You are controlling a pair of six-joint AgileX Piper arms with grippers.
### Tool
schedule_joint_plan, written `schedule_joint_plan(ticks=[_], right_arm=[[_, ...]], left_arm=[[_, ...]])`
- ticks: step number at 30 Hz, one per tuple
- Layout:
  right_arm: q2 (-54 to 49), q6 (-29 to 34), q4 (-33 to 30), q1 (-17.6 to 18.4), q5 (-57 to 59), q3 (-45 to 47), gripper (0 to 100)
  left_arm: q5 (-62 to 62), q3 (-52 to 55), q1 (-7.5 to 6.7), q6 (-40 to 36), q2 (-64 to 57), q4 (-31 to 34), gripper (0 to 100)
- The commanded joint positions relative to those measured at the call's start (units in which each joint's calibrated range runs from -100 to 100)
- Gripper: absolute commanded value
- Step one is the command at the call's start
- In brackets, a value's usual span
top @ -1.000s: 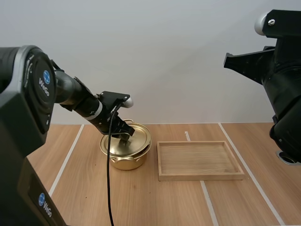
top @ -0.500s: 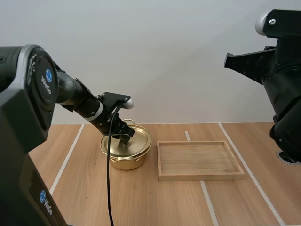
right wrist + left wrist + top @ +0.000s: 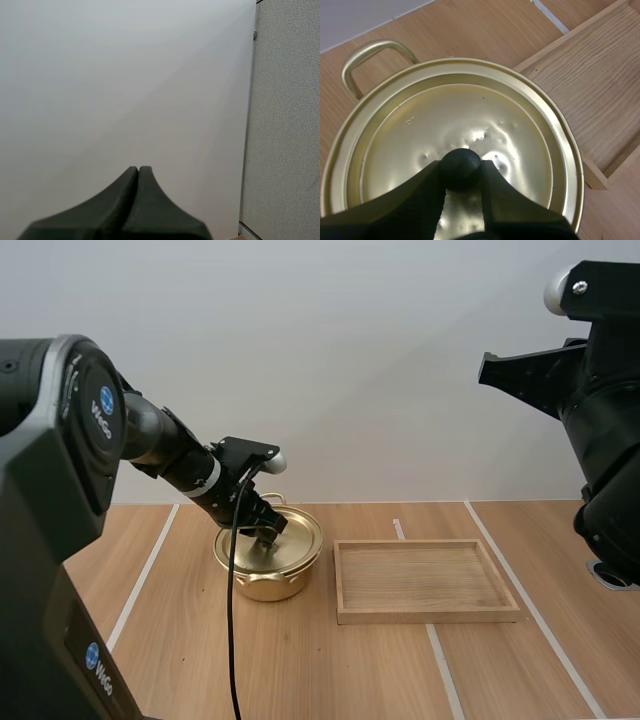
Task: Open the pot, put the pineapple inside, and close it
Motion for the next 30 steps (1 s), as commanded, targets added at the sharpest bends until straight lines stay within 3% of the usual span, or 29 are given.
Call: schedule_joint_plan(ticks=[1,24,26,28,30], right_arm=[[-0.6,0.0,0.0,-0.2,0.0,0.2,0],[-0.6,0.0,0.0,-0.2,0.0,0.2,0],[-0.6,0.0,0.0,-0.2,0.0,0.2,0],[-0.6,0.0,0.0,-0.2,0.0,0.2,0],[-0.6,0.0,0.0,-0.2,0.0,0.2,0]], left_arm=[[-3.4,0.3,0.03,-0.1,1.1,3.1,0],[-4.3,0.3,0.03,-1.2,4.0,5.5,0],[-4.3,0.3,0.03,-1.3,3.7,5.5,13],[-4.1,0.3,0.03,-1.3,3.1,5.5,40],[-4.3,0.3,0.03,-1.3,2.4,5.3,88]])
